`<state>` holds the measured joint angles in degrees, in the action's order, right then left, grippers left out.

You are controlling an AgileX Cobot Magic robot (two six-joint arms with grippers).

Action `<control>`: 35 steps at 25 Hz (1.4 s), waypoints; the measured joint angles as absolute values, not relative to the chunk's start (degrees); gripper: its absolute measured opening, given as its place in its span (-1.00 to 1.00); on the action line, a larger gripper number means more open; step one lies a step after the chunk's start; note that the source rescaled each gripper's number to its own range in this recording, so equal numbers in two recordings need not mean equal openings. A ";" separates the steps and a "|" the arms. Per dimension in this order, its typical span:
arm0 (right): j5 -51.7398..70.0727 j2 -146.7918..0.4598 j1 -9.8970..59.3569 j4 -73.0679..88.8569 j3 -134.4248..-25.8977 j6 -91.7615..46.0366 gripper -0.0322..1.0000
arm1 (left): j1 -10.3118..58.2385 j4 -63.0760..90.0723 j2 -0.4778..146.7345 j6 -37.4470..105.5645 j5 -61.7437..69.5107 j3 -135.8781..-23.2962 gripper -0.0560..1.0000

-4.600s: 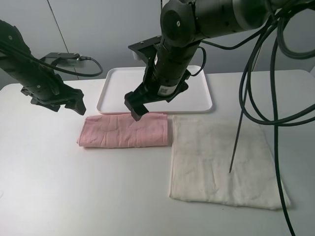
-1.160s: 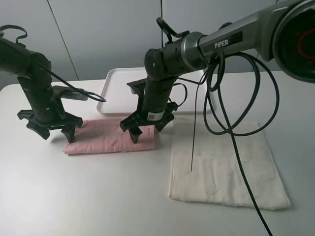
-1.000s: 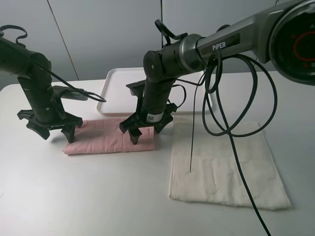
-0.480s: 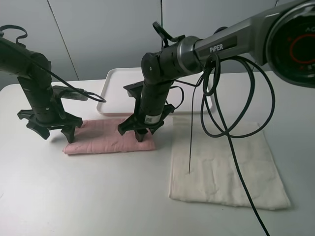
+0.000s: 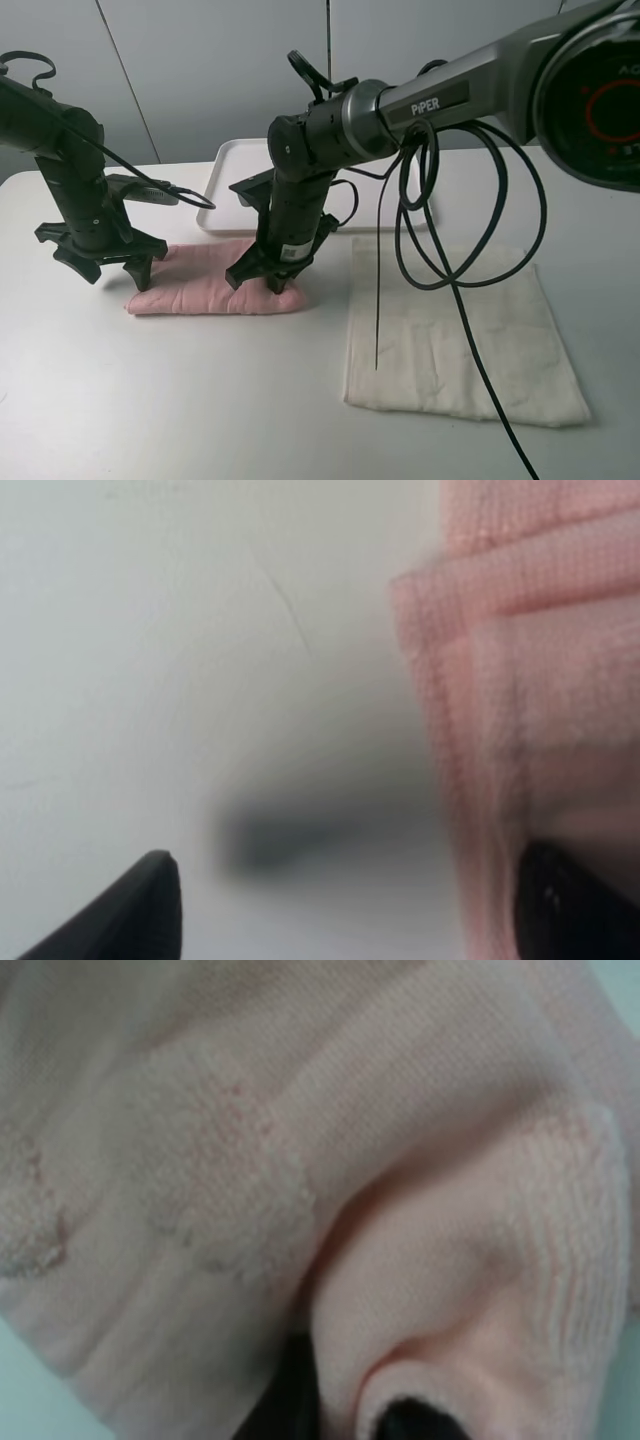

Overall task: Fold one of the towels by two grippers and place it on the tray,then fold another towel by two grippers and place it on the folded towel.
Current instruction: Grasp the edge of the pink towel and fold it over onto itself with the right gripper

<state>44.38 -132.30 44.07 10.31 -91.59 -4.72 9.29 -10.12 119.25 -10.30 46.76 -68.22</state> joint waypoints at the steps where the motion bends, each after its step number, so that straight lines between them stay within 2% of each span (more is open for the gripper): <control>1: 44.65 -132.03 44.17 9.56 -91.59 -4.32 -0.85 | 9.29 -10.12 119.25 -10.30 46.76 -68.22 0.76; 13: 45.36 -123.05 44.49 8.36 -91.59 -1.90 -0.85 | 9.29 -10.12 119.25 -10.53 46.76 -68.22 0.76; 24: 43.58 -124.96 44.49 24.81 -91.59 -6.06 -0.85 | 9.29 -10.12 119.25 -10.53 46.76 -68.22 0.76; 35: 40.56 -127.75 44.49 46.18 -91.59 -18.35 -0.85 | 9.27 -10.12 119.25 -10.64 46.76 -68.22 0.76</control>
<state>40.56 -127.75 44.49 46.18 -91.59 -18.35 9.27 -10.12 119.25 -10.64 46.76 -68.22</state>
